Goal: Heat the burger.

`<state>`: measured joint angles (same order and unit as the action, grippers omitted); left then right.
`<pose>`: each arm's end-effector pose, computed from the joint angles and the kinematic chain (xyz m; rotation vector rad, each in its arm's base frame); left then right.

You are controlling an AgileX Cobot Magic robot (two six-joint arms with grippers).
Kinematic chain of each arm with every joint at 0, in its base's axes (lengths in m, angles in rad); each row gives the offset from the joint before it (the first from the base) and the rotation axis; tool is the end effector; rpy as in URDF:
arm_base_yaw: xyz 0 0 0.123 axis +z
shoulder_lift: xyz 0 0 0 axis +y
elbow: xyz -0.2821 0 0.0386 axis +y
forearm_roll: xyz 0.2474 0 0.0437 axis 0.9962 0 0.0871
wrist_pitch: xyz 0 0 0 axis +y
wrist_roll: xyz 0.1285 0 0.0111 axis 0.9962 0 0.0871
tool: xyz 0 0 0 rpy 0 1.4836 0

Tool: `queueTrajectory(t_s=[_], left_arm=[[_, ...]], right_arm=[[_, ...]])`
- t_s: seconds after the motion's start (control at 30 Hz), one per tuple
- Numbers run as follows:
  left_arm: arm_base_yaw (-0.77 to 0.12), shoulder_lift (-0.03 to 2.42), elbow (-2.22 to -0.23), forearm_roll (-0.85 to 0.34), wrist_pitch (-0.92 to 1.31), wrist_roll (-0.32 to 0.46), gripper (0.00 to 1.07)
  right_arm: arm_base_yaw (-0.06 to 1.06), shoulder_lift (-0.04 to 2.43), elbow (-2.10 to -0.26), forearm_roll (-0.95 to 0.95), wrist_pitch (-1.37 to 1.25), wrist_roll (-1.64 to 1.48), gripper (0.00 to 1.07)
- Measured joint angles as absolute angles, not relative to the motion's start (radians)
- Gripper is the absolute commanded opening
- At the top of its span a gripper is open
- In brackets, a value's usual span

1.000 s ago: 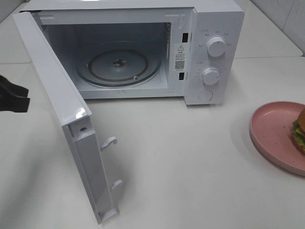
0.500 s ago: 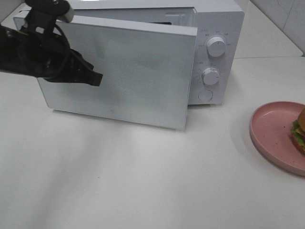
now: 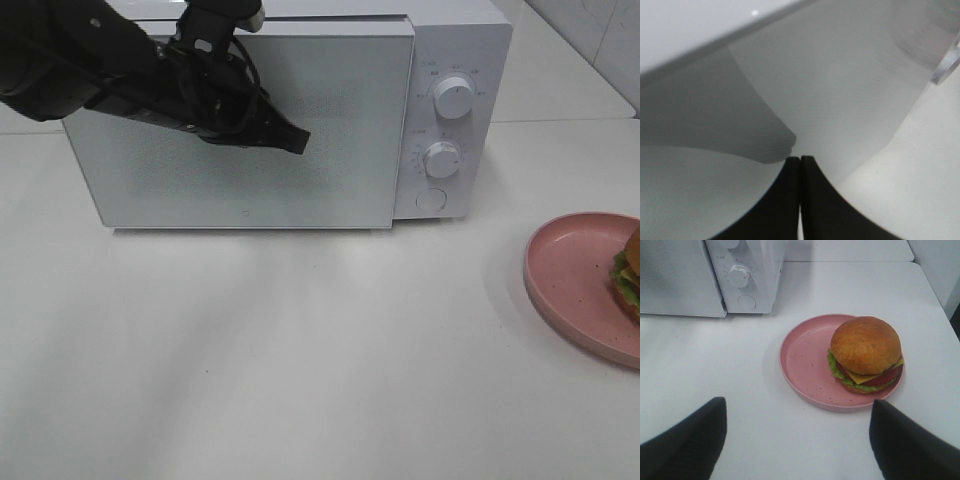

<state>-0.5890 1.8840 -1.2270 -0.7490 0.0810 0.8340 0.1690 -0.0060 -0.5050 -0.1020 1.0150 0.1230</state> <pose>0.3704 -0.2561 0.1871 0.7650 2.0838 -0.3401 0.0311 -0.0060 0.2671 -0.0431 1.9838 0.0684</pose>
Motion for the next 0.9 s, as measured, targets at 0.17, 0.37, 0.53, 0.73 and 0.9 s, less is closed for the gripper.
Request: queueTrajectory(t_s=[0.17,0.37,0.53,0.73,0.9], left_arm=[[-0.622,1.955,-1.333,-0.788,0.138,0.787,0.0],[-0.659,2.037,-1.471,-0.806,0.191,0.765,0.0],[-0.694,2.092,-1.56,-0.807,0.229,0.764,0.0],[-0.701,2.101,-1.593,-0.786,0.307,0.789,0.0],[-0.686,2.101,-1.607,-0.735,0.438,0.814,0.0]], right_arm=[[0.169,-0.006,-0.505,-0.102,1.015,0.123,0.76],[0.169,-0.006,-0.505,-0.102,1.015,0.123,0.76],[0.169,-0.006,-0.505,-0.102,1.015,0.123,0.76],[0.169,-0.006,-0.505,-0.102,1.015,0.123,0.76],[0.169,-0.006,-0.505,-0.102,1.015,0.123,0.76]])
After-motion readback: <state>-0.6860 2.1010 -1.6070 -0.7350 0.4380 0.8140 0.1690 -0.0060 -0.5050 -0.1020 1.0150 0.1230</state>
